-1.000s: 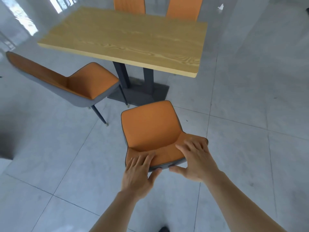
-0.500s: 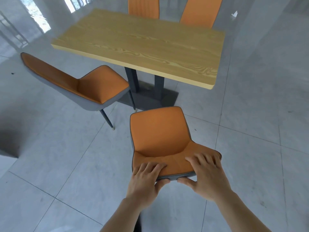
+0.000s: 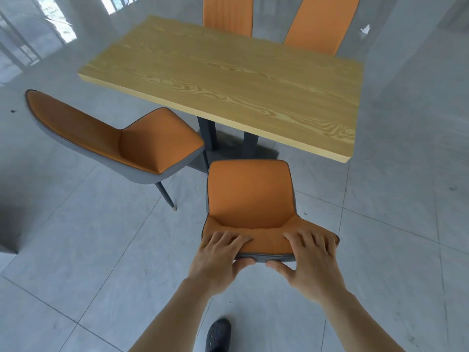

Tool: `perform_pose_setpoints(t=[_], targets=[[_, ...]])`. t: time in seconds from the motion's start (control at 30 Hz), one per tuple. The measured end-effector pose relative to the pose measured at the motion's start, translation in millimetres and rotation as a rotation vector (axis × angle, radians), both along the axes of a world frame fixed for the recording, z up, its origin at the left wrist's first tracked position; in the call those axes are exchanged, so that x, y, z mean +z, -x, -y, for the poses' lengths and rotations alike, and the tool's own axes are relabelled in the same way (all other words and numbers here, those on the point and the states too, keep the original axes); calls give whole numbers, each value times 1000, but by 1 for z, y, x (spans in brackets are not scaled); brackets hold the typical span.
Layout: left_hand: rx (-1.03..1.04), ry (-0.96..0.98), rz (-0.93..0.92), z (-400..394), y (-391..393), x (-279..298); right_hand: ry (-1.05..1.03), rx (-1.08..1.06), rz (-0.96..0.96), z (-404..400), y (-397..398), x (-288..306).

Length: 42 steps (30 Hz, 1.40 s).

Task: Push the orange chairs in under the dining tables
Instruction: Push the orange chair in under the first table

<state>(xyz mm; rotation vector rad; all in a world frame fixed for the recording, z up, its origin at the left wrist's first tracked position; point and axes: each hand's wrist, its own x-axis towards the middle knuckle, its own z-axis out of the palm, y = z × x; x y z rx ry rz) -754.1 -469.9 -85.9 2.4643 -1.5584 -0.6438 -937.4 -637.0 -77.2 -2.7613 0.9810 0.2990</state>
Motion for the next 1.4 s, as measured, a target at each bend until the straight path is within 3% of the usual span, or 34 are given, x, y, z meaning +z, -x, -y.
perform_pose_setpoints(t=[0.5, 0.8, 1.07, 1.17, 1.23, 1.33, 1.4], targets=[[-21, 51, -11, 75, -99, -2, -10, -34, 14, 69, -93, 1], [-42, 50, 1, 93, -87, -15, -10, 6, -58, 94, -85, 7], [-41, -14, -1, 103, -84, 18, -65, -26, -73, 90, -79, 30], [-27, -2, -9, 130, -80, 38, -99, -57, -39, 107, -64, 46], [-98, 65, 47, 219, -38, 74, -112, -203, 71, 177, -8, 78], [-113, 86, 66, 275, -12, 93, -66, -228, 79, 232, 23, 90], [-105, 70, 83, 274, -14, 89, -63, -204, 51, 233, 20, 90]])
